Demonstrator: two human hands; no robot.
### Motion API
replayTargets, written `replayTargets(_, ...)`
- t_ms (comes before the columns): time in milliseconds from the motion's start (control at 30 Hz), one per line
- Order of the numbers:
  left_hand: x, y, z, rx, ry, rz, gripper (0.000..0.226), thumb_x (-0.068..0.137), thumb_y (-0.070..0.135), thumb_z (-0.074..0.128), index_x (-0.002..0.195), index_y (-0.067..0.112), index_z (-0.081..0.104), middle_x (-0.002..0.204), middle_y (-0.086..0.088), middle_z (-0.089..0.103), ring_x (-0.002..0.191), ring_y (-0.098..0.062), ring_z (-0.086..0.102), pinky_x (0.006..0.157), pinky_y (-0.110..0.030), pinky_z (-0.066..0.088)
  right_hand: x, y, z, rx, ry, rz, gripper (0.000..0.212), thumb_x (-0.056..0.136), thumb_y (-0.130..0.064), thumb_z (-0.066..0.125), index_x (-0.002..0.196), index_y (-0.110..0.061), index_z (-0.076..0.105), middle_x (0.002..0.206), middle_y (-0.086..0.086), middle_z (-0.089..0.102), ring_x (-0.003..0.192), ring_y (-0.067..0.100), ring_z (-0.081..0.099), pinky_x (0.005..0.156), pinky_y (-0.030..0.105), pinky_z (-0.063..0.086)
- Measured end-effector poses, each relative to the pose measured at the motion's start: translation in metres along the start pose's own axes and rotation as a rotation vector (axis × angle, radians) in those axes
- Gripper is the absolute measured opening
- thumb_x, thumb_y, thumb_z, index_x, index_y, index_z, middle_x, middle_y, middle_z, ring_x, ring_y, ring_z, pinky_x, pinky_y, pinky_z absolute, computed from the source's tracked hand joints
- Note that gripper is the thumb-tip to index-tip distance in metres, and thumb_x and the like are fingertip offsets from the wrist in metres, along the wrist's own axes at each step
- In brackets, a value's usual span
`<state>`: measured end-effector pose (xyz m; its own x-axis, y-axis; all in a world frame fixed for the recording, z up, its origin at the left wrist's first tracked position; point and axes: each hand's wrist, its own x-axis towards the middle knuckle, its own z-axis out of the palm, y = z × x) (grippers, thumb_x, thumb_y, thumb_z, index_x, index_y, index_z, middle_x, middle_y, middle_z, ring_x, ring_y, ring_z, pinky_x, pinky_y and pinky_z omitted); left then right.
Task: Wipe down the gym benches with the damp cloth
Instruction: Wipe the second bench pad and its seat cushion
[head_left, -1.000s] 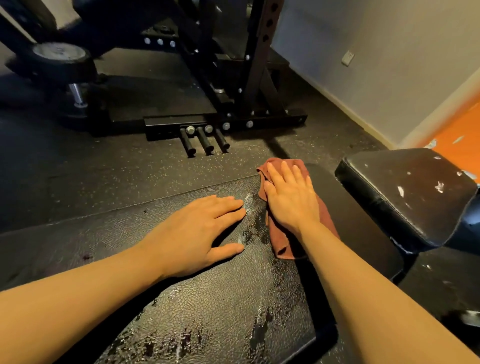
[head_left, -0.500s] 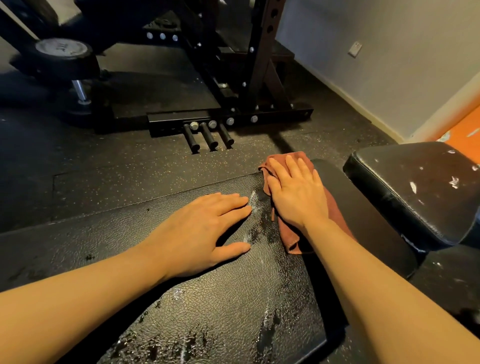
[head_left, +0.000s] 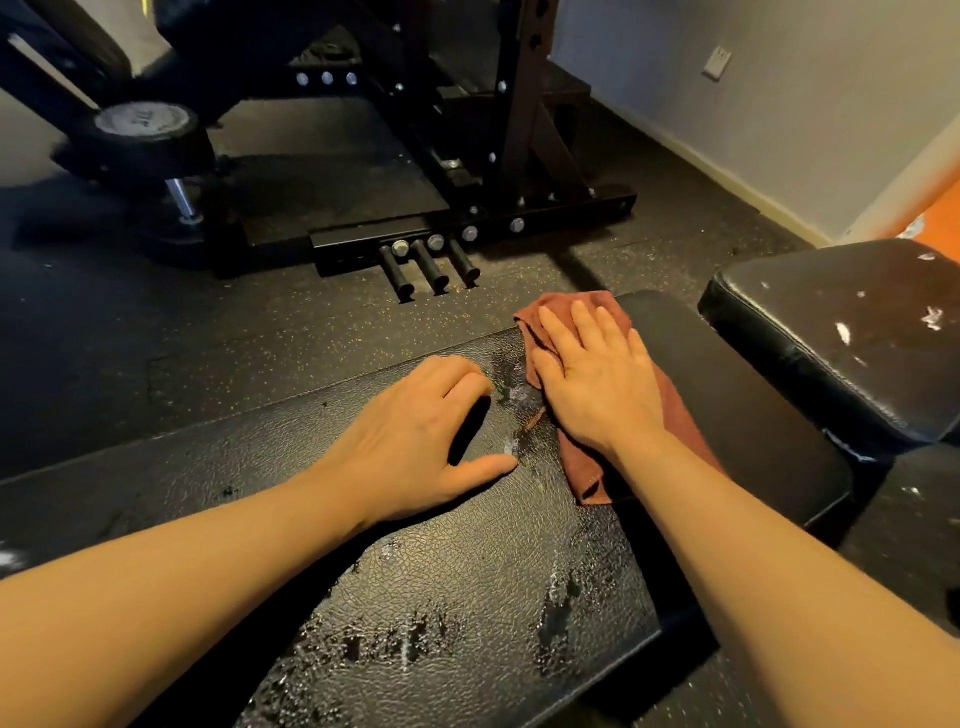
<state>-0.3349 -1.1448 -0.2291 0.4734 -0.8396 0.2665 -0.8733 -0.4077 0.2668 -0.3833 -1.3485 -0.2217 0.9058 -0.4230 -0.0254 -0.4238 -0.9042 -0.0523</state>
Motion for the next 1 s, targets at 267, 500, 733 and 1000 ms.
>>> replayTargets(267, -0.008, 0.006, -0.006, 0.078, 0.047, 0.008, 0.068, 0.080, 0.069, 0.048, 0.105, 0.012, 0.074, 0.110, -0.002, 0.071, 0.101, -0.018, 0.067, 0.082, -0.035, 0.058, -0.027, -0.041, 0.000, 0.047, -0.005, -0.184, 0.050, 0.102, -0.047, 0.016, 0.151, -0.043, 0.009, 0.162, -0.004, -0.001, 0.149, 0.019, -0.007, 0.120, 0.047, -0.004)
replayTargets(500, -0.004, 0.013, -0.026, 0.075, -0.166, -0.037, 0.079, 0.082, 0.076, 0.037, 0.131, 0.019, 0.059, 0.139, 0.005, 0.055, 0.126, -0.013, 0.052, 0.099, -0.037, 0.048, -0.036, -0.019, -0.002, 0.053, -0.030, 0.014, 0.052, 0.102, -0.047, 0.015, 0.152, -0.039, 0.008, 0.163, -0.003, -0.002, 0.149, 0.019, -0.006, 0.120, 0.045, -0.002)
replayTargets(733, -0.051, 0.013, -0.036, 0.050, -0.021, -0.001, 0.055, 0.089, 0.056, 0.034, 0.111, 0.021, 0.069, 0.115, 0.007, 0.068, 0.106, -0.015, 0.064, 0.081, -0.035, 0.056, -0.088, -0.051, 0.001, 0.043, -0.003, -0.231, 0.053, 0.103, -0.046, 0.014, 0.154, -0.032, 0.006, 0.162, 0.000, -0.002, 0.149, 0.019, -0.005, 0.121, 0.041, 0.000)
replayTargets(1000, -0.092, 0.024, -0.033, 0.026, -0.099, 0.119, 0.055, 0.093, 0.052, 0.036, 0.132, 0.019, 0.057, 0.142, 0.006, 0.050, 0.133, -0.010, 0.043, 0.110, -0.025, 0.030, -0.092, 0.019, -0.004, 0.002, 0.014, -0.006, 0.052, 0.103, -0.045, 0.017, 0.153, -0.033, 0.013, 0.162, -0.001, 0.004, 0.149, 0.018, 0.002, 0.120, 0.040, 0.003)
